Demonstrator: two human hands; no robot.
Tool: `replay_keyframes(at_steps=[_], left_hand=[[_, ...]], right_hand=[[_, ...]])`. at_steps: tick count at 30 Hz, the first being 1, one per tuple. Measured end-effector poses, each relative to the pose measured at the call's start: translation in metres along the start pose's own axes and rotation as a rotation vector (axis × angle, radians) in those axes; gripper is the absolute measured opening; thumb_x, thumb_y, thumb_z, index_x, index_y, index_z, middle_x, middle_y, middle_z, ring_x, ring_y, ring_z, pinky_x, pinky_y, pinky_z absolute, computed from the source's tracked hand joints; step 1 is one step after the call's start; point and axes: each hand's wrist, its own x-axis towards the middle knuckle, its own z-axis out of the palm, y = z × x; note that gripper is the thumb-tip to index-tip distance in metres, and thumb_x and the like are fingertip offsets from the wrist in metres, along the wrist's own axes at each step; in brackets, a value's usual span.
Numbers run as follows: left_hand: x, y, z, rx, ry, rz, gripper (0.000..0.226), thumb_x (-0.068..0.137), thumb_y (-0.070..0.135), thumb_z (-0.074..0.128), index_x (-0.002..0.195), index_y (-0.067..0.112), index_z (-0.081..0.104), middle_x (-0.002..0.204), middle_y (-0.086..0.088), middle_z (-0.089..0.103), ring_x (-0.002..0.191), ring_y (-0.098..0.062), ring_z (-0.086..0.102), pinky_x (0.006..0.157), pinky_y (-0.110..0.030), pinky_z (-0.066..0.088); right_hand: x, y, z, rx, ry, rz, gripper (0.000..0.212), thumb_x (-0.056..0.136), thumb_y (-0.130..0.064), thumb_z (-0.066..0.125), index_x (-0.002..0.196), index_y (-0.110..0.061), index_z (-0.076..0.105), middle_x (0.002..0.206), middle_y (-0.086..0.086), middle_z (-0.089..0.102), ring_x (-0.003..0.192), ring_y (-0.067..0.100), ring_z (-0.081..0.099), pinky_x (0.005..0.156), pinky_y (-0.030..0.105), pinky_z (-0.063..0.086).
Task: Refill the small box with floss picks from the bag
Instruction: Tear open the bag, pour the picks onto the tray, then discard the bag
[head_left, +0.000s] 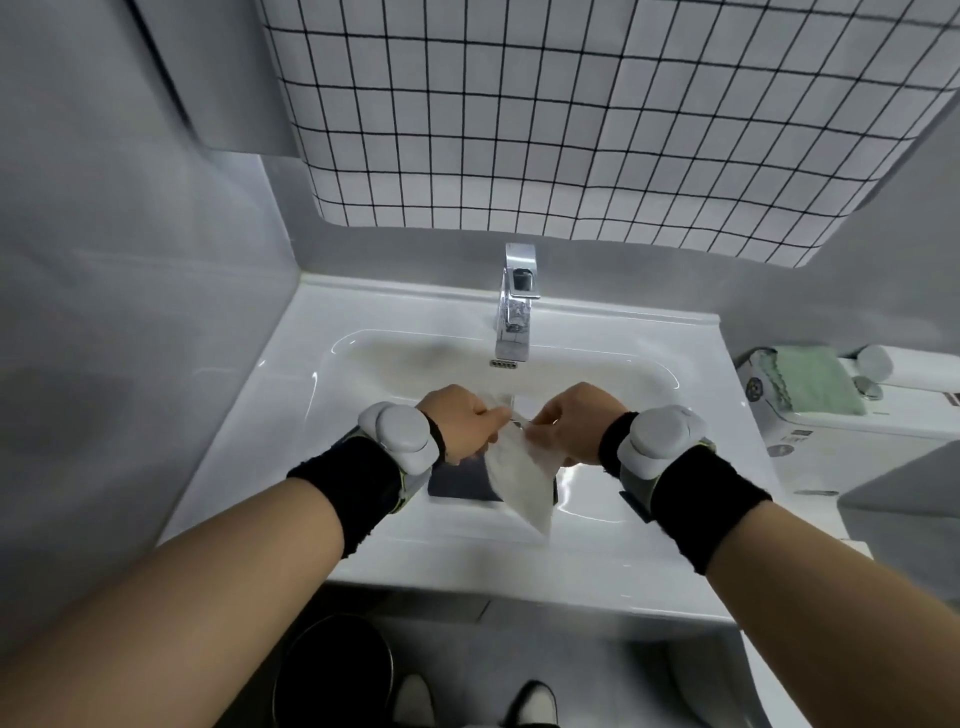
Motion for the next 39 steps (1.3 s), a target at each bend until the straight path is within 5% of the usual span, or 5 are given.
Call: replay_keyframes(at_steps=[6,12,25,39], left_hand=[[0.002,0.011,0.025,-0.281,-0.084,-0.12,0.044,0.089,0.05,0.054,0.087,0.008,0.066,0.077,-0.006,0.068,0.067,-0.02,0.065,0.072,-0.033,0.06],[0.003,0.015,0.037,-0.497,-0.075,-0.148,0.017,0.089,0.022,0.06,0.082,0.007,0.065,0.076,-0.012,0.065,0.064,-0.022,0.064,0.067,-0.034,0.06],[0.009,0.025,0.027,-0.369,0.013,-0.037,0.017,0.093,0.007,0.055,0.076,0.005,0.058,0.085,-0.017,0.066,0.077,-0.026,0.068,0.076,-0.037,0.06],[0.008,0.019,0.037,-0.231,0.06,-0.032,0.012,0.082,0.011,0.06,0.072,0.012,0.054,0.082,-0.014,0.075,0.07,-0.019,0.075,0.088,-0.043,0.056]], right_hand=[[-0.005,0.007,0.005,0.119,0.025,-0.026,0.026,0.079,-0.034,0.069,0.056,-0.023,0.066,0.062,-0.002,0.068,0.054,0.014,0.064,0.056,0.022,0.054],[-0.005,0.023,0.004,0.237,-0.037,-0.021,0.023,0.071,-0.039,0.081,0.068,-0.02,0.068,0.065,-0.003,0.068,0.049,0.01,0.06,0.052,0.018,0.049],[0.003,0.037,0.0,0.734,-0.197,0.03,0.025,0.084,-0.017,0.072,0.066,-0.013,0.056,0.07,0.009,0.058,0.058,0.017,0.054,0.057,0.029,0.053],[0.004,0.032,0.005,0.352,-0.061,-0.026,0.016,0.073,-0.011,0.07,0.065,-0.016,0.057,0.06,0.002,0.07,0.058,0.012,0.069,0.071,0.031,0.058]])
